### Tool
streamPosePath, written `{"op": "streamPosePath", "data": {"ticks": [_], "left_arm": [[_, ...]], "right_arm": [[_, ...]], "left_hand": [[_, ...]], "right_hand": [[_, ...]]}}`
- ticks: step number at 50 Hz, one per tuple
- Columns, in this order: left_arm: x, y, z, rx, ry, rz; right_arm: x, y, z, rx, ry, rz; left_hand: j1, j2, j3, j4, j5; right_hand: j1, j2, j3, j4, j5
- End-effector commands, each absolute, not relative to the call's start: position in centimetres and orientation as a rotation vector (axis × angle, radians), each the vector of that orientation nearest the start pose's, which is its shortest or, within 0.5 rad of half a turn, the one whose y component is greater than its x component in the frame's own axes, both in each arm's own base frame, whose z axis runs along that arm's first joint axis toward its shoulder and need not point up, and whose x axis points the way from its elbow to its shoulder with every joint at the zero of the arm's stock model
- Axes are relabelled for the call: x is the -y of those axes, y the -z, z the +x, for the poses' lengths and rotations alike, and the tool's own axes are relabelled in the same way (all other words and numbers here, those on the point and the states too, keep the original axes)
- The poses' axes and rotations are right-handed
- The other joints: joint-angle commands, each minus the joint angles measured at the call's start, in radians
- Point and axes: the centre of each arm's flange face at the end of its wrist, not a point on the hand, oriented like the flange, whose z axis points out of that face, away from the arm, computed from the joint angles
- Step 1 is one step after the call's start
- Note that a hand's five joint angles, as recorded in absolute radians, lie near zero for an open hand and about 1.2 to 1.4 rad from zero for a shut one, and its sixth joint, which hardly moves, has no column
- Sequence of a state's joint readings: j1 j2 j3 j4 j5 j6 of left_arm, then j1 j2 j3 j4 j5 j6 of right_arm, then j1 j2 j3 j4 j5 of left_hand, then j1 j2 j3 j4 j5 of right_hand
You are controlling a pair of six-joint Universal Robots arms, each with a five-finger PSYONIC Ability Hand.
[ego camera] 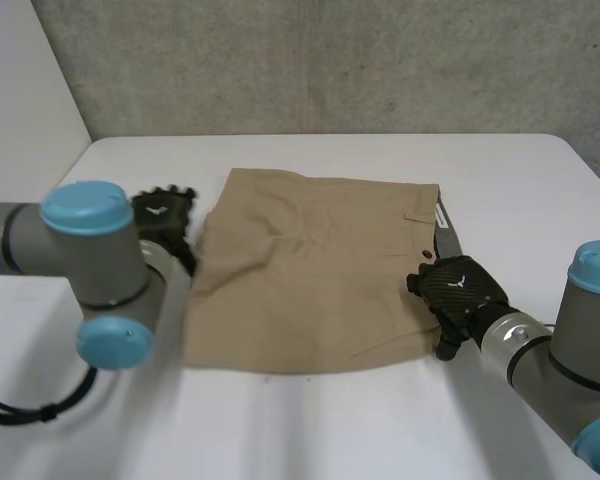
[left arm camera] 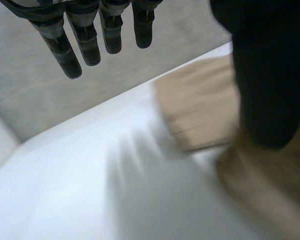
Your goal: Fold the shorts.
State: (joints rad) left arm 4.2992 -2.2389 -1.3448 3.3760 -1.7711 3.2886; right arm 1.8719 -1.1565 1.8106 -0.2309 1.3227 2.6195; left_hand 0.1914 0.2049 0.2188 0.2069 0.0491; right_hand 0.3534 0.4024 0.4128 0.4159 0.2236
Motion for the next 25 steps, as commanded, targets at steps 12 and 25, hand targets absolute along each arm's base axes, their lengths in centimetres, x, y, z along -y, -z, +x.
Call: {"op": "streamPosePath", "data": {"ticks": [12,25], "left_arm": [[36.1,-15.7,-24.9,-2.284,2.049,0.470],[25.2,-20.9,-26.2,-2.424,2.127,0.768]], "right_arm": [[25.1,-13.0,23.9,-2.250,1.665,-1.217],[25.5,-13.2,23.0,-2.258,1.687,-1.324]], "left_hand": [[-0.001,-0.015,-0.029,-0.017,-0.034],[0.048,0.035,0.021,0.033,0.016]], "right_hand": [[0.151,0.102,0.092,0.089,0.107],[0.216,0.167,0.157,0.154,0.171]]}}
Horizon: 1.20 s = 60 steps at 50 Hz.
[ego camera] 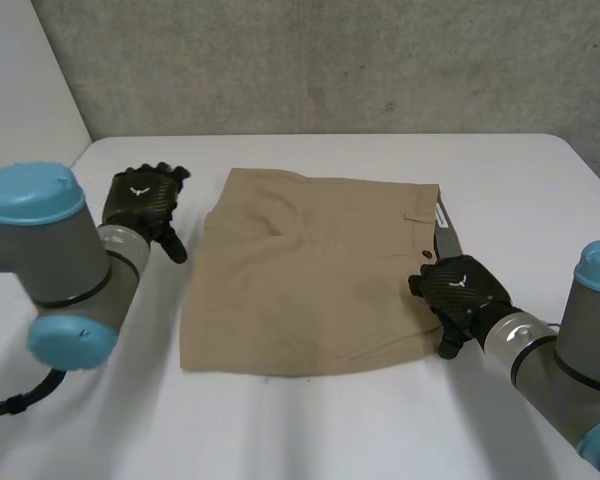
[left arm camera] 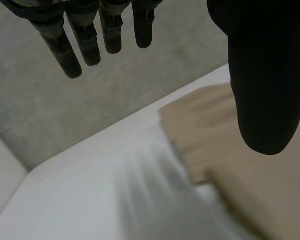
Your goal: Fold the shorts.
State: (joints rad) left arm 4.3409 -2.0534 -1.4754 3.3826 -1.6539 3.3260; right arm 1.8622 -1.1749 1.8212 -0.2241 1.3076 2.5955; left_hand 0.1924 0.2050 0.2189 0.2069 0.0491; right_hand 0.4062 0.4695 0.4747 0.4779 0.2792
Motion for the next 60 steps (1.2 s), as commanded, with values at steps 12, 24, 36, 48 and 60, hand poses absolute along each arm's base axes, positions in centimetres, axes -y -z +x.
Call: {"op": "streamPosePath", "data": {"ticks": [12,24,36,48,60], "left_arm": [[18.0,-18.6,-25.9,-2.565,1.989,0.959],[14.9,-15.6,-26.1,-2.684,1.777,1.079],[15.6,-12.9,-25.6,-2.778,1.632,0.942],[19.2,-12.6,-26.1,-2.680,1.725,0.794],[21.7,-13.2,-25.9,-2.622,1.826,0.704]], "right_arm": [[26.1,-12.6,22.3,-2.244,1.689,-1.367],[26.7,-13.0,22.3,-2.165,1.715,-1.347],[26.6,-13.0,22.3,-2.220,1.654,-1.158],[26.5,-13.2,22.5,-2.213,1.647,-1.120],[26.4,-13.0,22.5,-2.216,1.642,-1.136]], "left_hand": [[0.423,0.410,0.396,0.408,0.392],[0.802,0.789,0.776,0.788,0.771],[0.570,0.558,0.544,0.556,0.539],[0.297,0.284,0.271,0.283,0.266],[0.315,0.302,0.288,0.300,0.283]], "right_hand": [[0.298,0.235,0.229,0.226,0.250],[0.990,0.927,0.922,0.918,0.942],[0.990,0.927,0.922,0.918,0.942],[0.990,0.927,0.922,0.918,0.942],[0.990,0.927,0.922,0.918,0.942]]}}
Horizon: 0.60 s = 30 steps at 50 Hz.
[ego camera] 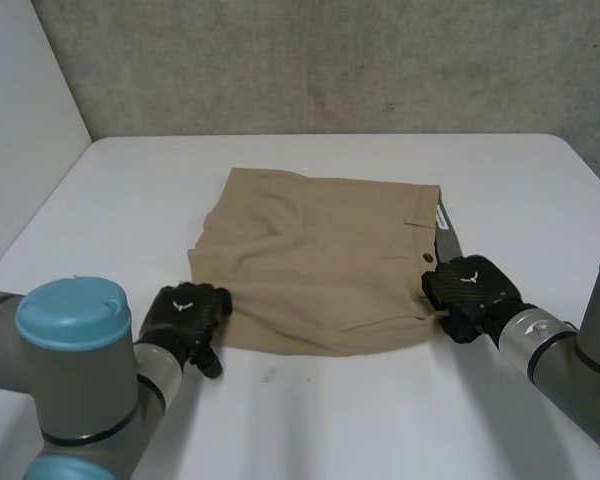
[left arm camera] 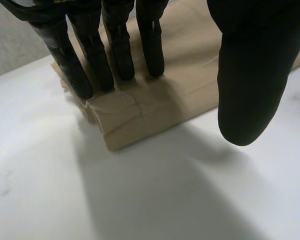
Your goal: Fold the shorts.
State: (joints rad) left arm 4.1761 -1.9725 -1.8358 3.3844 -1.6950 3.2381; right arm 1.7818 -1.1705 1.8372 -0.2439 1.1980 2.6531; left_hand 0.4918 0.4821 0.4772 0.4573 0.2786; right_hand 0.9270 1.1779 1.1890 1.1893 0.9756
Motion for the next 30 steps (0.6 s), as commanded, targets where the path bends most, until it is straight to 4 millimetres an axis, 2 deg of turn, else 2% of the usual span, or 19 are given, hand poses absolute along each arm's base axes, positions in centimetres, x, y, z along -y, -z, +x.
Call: {"op": "streamPosePath", "data": {"ticks": [1,13,20,24,28,29,30], "left_arm": [[21.9,-13.2,-25.9,-2.619,1.832,0.698],[23.3,-13.1,-25.2,-2.590,1.862,0.635],[24.0,-12.8,-25.3,-2.561,1.907,0.624],[24.4,-12.4,-25.5,-2.538,1.920,0.642],[24.7,-11.7,-25.5,-2.527,1.896,0.686],[24.8,-11.6,-25.5,-2.521,1.887,0.705],[24.8,-11.5,-25.4,-2.518,1.879,0.716]], "right_arm": [[26.4,-13.0,22.5,-2.216,1.642,-1.136],[26.4,-12.8,22.5,-2.221,1.632,-1.138],[26.4,-12.8,22.5,-2.220,1.634,-1.138],[26.4,-12.8,22.5,-2.220,1.634,-1.138],[26.4,-12.8,22.5,-2.222,1.637,-1.137],[26.5,-12.8,22.5,-2.224,1.638,-1.136],[26.5,-12.9,22.5,-2.224,1.641,-1.135]], "left_hand": [[0.015,0.025,0.030,0.050,0.054],[0.068,0.078,0.083,0.103,0.107],[0.191,0.201,0.206,0.226,0.230],[0.382,0.391,0.396,0.416,0.420],[0.742,0.752,0.757,0.777,0.781],[0.903,0.913,0.917,0.937,0.942],[0.904,0.914,0.919,0.939,0.943]], "right_hand": [[0.469,0.218,0.207,0.207,0.246],[0.469,0.218,0.207,0.207,0.246],[0.469,0.218,0.207,0.207,0.246],[0.469,0.218,0.207,0.207,0.246],[0.469,0.218,0.207,0.207,0.246],[0.469,0.218,0.207,0.207,0.246],[0.469,0.218,0.207,0.207,0.246]]}}
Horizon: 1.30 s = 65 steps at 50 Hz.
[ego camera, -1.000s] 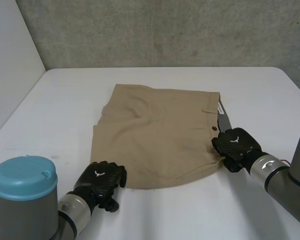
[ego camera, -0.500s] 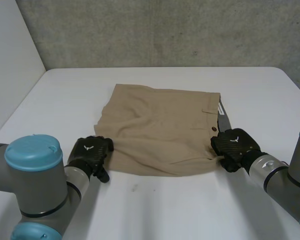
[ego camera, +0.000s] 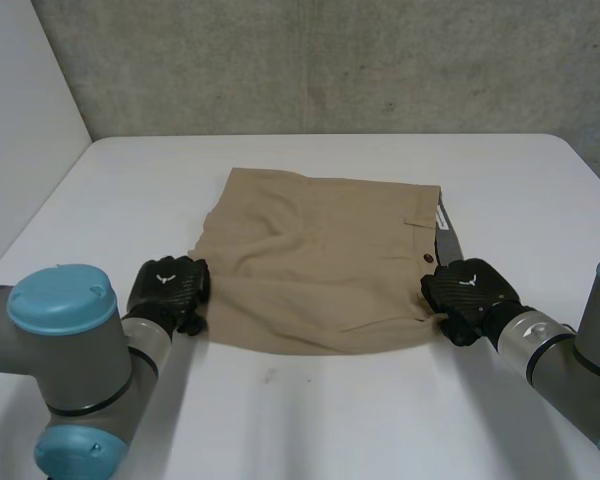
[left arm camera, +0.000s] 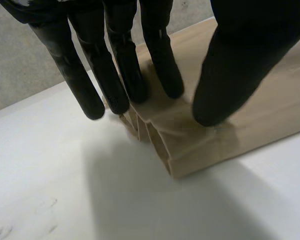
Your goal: Fold the shorts.
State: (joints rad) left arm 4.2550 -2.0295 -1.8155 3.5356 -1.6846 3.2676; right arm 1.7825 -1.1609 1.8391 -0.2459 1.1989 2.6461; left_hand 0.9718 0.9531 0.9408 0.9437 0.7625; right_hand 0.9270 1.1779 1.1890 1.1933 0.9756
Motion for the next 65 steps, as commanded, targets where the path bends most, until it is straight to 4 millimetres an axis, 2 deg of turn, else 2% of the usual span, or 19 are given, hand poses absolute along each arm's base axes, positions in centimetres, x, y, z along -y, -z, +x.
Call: {"op": "streamPosePath", "data": {"ticks": [1,5,8,11,13,14,15,25,30,37,48,52,53,57,63,65], "left_arm": [[24.7,-11.5,-25.4,-2.514,1.872,0.729],[24.2,-12.1,-25.1,-2.476,1.847,0.790],[23.7,-14.6,-24.6,-2.412,1.908,0.793],[23.4,-15.7,-24.1,-2.384,1.955,0.782],[23.3,-15.7,-24.3,-2.388,1.971,0.804],[23.2,-15.6,-24.4,-2.400,1.975,0.831],[23.1,-15.6,-24.4,-2.407,1.973,0.843],[22.1,-13.9,-24.0,-2.530,1.836,0.922],[21.8,-13.7,-23.9,-2.545,1.814,0.930],[21.8,-13.3,-23.8,-2.556,1.794,0.930],[22.4,-11.0,-24.0,-2.596,1.710,0.947],[22.6,-10.6,-24.1,-2.600,1.701,0.947],[22.7,-10.6,-24.1,-2.595,1.712,0.947],[23.0,-10.9,-24.3,-2.573,1.755,0.937],[22.9,-14.2,-24.2,-2.488,1.915,0.888],[22.5,-14.7,-24.1,-2.484,1.924,0.887]], "right_arm": [[26.5,-13.0,22.5,-2.224,1.645,-1.135],[26.7,-13.5,22.3,-2.234,1.665,-1.123],[26.7,-13.6,22.4,-2.246,1.654,-1.123],[26.8,-14.1,22.3,-2.248,1.657,-1.121],[26.9,-14.3,22.3,-2.247,1.663,-1.122],[26.8,-14.3,22.3,-2.247,1.663,-1.123],[26.8,-14.3,22.3,-2.248,1.661,-1.123],[26.5,-13.2,22.3,-2.268,1.614,-1.129],[26.5,-13.2,22.3,-2.267,1.613,-1.129],[26.4,-12.8,22.3,-2.271,1.598,-1.131],[26.4,-12.4,22.4,-2.277,1.586,-1.131],[26.5,-12.5,22.4,-2.275,1.590,-1.131],[26.5,-12.5,22.4,-2.275,1.590,-1.131],[26.6,-12.5,22.3,-2.277,1.593,-1.129],[26.7,-12.8,22.2,-2.282,1.600,-1.127],[26.6,-12.9,22.2,-2.279,1.604,-1.128]], "left_hand": [[0.424,0.443,0.455,0.453,0.459],[0.424,0.443,0.455,0.453,0.459],[0.424,0.443,0.455,0.453,0.459],[0.424,0.443,0.455,0.453,0.459],[0.133,0.152,0.164,0.161,0.168],[-0.148,-0.129,-0.117,-0.120,-0.113],[-0.212,-0.193,-0.181,-0.183,-0.177],[-0.227,-0.208,-0.196,-0.199,-0.192],[-0.332,-0.314,-0.301,-0.304,-0.298],[-0.303,-0.285,-0.272,-0.275,-0.268],[-0.300,-0.282,-0.269,-0.272,-0.265],[-0.157,-0.138,-0.126,-0.129,-0.122],[-0.017,0.002,0.014,0.011,0.018],[0.423,0.442,0.454,0.452,0.458],[0.424,0.443,0.455,0.453,0.459],[0.424,0.443,0.455,0.453,0.459]], "right_hand": [[0.469,0.218,0.207,0.203,0.246],[0.469,0.218,0.207,0.203,0.246],[0.469,0.218,0.207,0.203,0.246],[0.469,0.218,0.207,0.203,0.246],[0.469,0.218,0.207,0.203,0.246],[0.469,0.218,0.207,0.203,0.246],[0.469,0.218,0.207,0.203,0.246],[0.469,0.218,0.207,0.203,0.246],[0.469,0.218,0.207,0.203,0.246],[0.469,0.218,0.207,0.203,0.246],[0.469,0.218,0.207,0.203,0.246],[0.469,0.218,0.207,0.203,0.246],[0.469,0.218,0.207,0.203,0.246],[0.469,0.218,0.207,0.203,0.246],[0.469,0.218,0.207,0.203,0.246],[0.469,0.218,0.207,0.203,0.246]]}}
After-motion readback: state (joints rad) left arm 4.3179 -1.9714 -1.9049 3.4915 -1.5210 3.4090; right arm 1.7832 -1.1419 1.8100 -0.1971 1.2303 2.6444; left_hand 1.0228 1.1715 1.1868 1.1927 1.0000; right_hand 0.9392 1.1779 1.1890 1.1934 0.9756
